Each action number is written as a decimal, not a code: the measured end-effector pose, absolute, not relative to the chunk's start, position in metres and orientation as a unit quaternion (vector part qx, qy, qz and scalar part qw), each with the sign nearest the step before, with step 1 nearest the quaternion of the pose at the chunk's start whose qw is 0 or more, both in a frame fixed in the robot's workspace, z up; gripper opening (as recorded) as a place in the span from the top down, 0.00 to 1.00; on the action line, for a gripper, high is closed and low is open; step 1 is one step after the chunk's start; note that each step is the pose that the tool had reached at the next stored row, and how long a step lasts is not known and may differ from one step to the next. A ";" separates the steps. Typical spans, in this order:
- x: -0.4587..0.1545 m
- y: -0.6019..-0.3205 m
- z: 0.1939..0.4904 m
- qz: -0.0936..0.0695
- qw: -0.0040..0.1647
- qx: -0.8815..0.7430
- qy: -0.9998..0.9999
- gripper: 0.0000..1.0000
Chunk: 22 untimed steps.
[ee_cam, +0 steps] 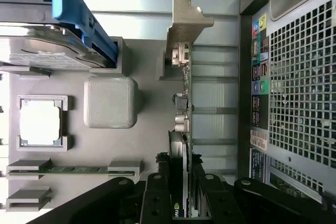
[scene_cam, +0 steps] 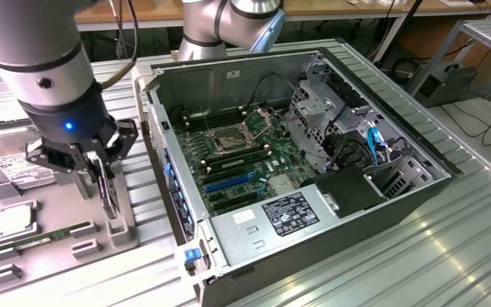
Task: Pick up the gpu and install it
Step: 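Pick up the gpu and move the gpu toward the slot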
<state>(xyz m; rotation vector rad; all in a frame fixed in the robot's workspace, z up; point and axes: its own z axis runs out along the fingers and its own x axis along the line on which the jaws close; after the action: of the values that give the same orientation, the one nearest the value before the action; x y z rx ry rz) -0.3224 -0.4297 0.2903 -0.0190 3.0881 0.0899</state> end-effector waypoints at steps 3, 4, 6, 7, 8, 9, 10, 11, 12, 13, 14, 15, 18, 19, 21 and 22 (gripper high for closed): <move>-0.322 -0.430 0.306 0.029 0.025 -0.006 0.999 0.74; -0.322 -0.430 0.311 0.029 0.025 -0.006 0.999 0.74; -0.321 -0.430 0.320 0.029 0.024 -0.006 0.999 0.74; -0.321 -0.430 0.324 0.029 0.023 -0.006 0.999 0.74; -0.320 -0.430 0.329 0.029 0.023 -0.006 0.999 0.74; -0.318 -0.430 0.334 0.029 0.022 -0.006 0.999 0.74; -0.316 -0.430 0.338 0.030 0.022 -0.006 0.999 0.74; -0.313 -0.430 0.343 0.030 0.021 -0.006 0.999 0.74; -0.310 -0.431 0.348 0.031 0.020 -0.006 0.999 0.74; -0.307 -0.431 0.352 0.031 0.019 -0.006 0.999 0.74; -0.300 -0.432 0.363 0.033 0.018 -0.006 0.999 0.74; -0.296 -0.432 0.369 0.033 0.017 -0.006 0.999 0.74; -0.286 -0.434 0.383 0.034 0.015 -0.006 0.999 0.74; -0.283 -0.435 0.387 0.035 0.014 -0.006 0.999 0.74; -0.270 -0.437 0.403 0.036 0.012 -0.006 0.999 0.74; -0.256 -0.437 0.417 0.038 0.009 -0.006 0.999 0.74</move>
<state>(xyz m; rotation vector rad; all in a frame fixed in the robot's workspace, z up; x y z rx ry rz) -0.2565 -0.4373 0.4169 -0.0190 3.1205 0.1198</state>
